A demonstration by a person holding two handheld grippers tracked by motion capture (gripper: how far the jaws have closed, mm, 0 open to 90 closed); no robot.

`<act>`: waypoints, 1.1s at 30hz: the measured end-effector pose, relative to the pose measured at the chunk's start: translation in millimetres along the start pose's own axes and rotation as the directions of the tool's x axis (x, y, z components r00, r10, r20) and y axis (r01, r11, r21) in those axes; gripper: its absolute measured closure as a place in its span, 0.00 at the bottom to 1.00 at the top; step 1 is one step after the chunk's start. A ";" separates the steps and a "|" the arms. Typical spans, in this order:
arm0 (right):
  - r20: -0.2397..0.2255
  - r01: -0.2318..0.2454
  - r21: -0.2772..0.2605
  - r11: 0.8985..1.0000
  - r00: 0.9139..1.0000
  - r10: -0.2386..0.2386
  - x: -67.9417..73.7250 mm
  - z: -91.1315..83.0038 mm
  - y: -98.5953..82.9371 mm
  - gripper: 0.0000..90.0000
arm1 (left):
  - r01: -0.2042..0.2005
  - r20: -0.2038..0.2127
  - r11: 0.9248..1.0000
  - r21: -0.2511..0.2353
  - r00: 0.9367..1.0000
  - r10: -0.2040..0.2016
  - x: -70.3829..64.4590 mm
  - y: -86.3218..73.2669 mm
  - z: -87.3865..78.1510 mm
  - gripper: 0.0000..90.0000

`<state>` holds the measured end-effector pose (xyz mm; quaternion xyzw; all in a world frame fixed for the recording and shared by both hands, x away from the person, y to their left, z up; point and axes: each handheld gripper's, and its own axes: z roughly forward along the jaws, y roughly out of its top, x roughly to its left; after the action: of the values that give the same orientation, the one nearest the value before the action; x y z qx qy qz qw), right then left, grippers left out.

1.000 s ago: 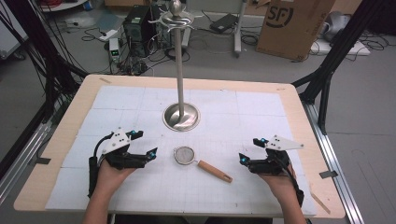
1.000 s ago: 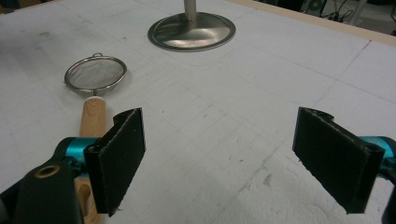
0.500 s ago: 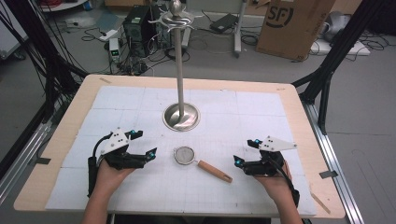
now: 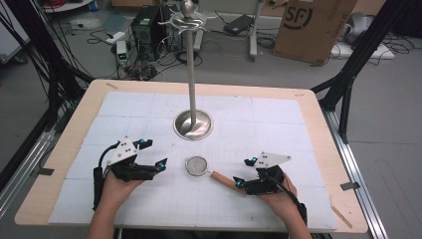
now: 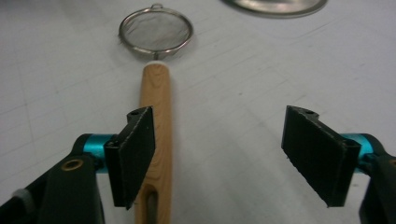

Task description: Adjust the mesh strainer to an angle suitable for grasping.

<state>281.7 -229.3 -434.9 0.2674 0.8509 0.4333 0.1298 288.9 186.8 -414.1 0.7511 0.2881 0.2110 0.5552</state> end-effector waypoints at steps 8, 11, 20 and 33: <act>-0.049 -0.016 0.055 0.998 0.999 0.019 7.6 9.3 2.5 0.47 | 0.000 0.001 1.000 0.005 1.000 0.000 0.3 -0.4 0.7 0.19; -0.063 -0.001 0.070 0.998 0.998 0.005 12.8 11.6 4.4 0.48 | 0.001 0.000 1.000 0.006 1.000 -0.001 0.4 -0.4 0.6 0.19; -0.089 0.067 0.141 0.988 0.995 -0.054 23.9 23.1 5.9 0.73 | 0.005 -0.002 1.000 0.006 1.000 -0.005 0.1 -0.3 -0.2 0.19; -0.147 0.127 0.134 0.983 0.983 -0.107 29.6 38.6 20.2 0.77 | -0.003 0.015 1.000 0.015 1.000 0.002 -3.7 0.4 2.2 0.20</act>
<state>281.7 -177.1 -441.0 0.1945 0.9009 0.3806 0.0760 287.6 182.7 -414.3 0.7573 0.2846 0.2039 0.5513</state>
